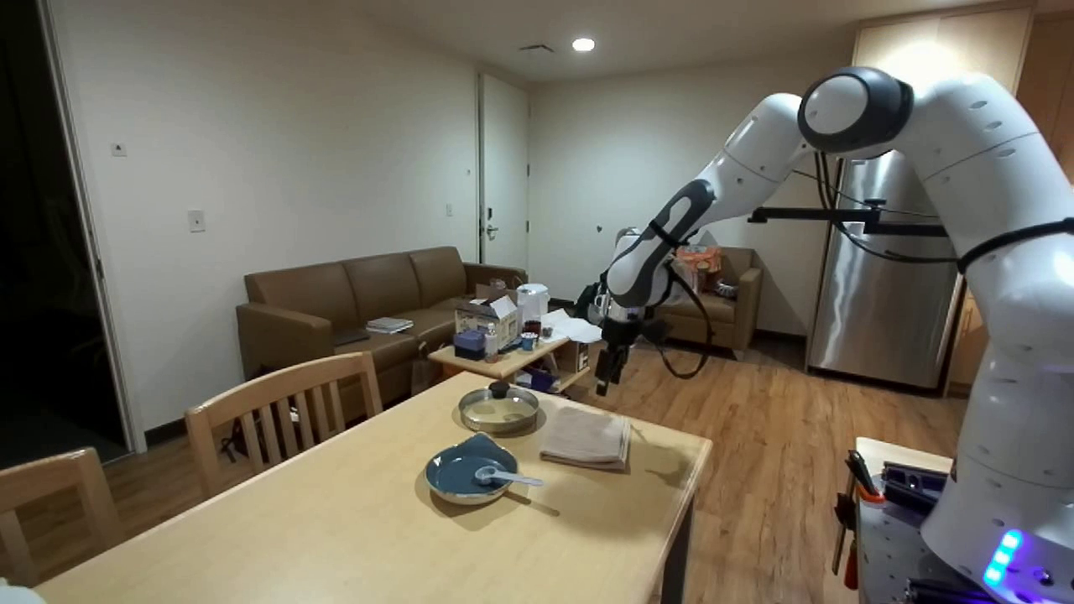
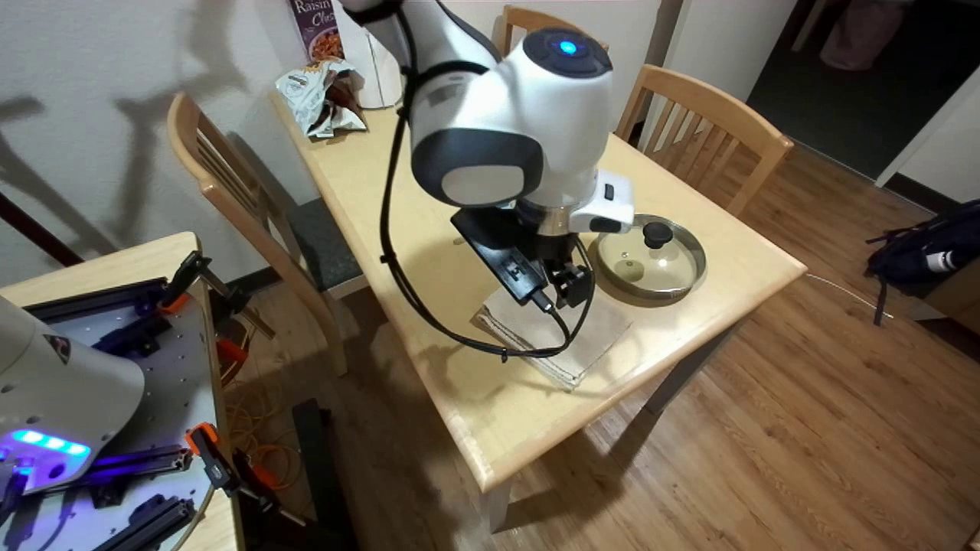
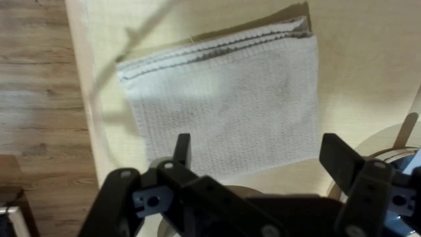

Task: Take the cloth and put it on the bowl

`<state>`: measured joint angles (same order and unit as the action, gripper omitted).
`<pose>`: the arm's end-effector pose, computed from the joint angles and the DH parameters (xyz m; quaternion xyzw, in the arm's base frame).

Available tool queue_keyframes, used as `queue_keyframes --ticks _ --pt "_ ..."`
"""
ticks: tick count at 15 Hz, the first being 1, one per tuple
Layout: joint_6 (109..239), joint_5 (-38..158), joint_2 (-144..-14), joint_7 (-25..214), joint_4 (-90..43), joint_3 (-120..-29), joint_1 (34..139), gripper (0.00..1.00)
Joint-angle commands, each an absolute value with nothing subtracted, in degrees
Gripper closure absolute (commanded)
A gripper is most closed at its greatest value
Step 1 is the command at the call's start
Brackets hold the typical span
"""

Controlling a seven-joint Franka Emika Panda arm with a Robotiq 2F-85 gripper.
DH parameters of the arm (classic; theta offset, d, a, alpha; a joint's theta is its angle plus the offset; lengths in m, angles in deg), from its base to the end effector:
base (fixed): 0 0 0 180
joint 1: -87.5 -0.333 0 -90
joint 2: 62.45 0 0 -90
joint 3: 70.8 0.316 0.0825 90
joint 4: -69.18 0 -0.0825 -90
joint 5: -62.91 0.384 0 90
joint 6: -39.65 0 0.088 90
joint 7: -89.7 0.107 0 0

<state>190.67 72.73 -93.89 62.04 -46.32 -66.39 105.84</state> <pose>0.5900 -0.1516 0.1828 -0.9965 -0.0398 -0.0554 0.0473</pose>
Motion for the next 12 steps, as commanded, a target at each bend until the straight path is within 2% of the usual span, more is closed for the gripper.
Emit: queue_keyframes --ticks 1,6,7,10,11,12 --pt "187.2 74.8 -106.8 53.4 -34.1 -60.6 110.4 0.0" --pt "183.6 72.1 -121.3 54.6 -23.6 -59.9 107.3 0.0" --pt "185.5 72.4 -116.2 55.3 -28.8 -60.3 108.3 0.0" --pt "185.8 72.2 -119.8 55.7 -26.0 -60.1 106.8 0.0" --pt "187.8 72.0 -120.7 56.8 -26.5 -60.5 105.5 0.25" --pt "188.6 71.8 -121.6 57.5 -26.8 -60.5 104.4 0.26"
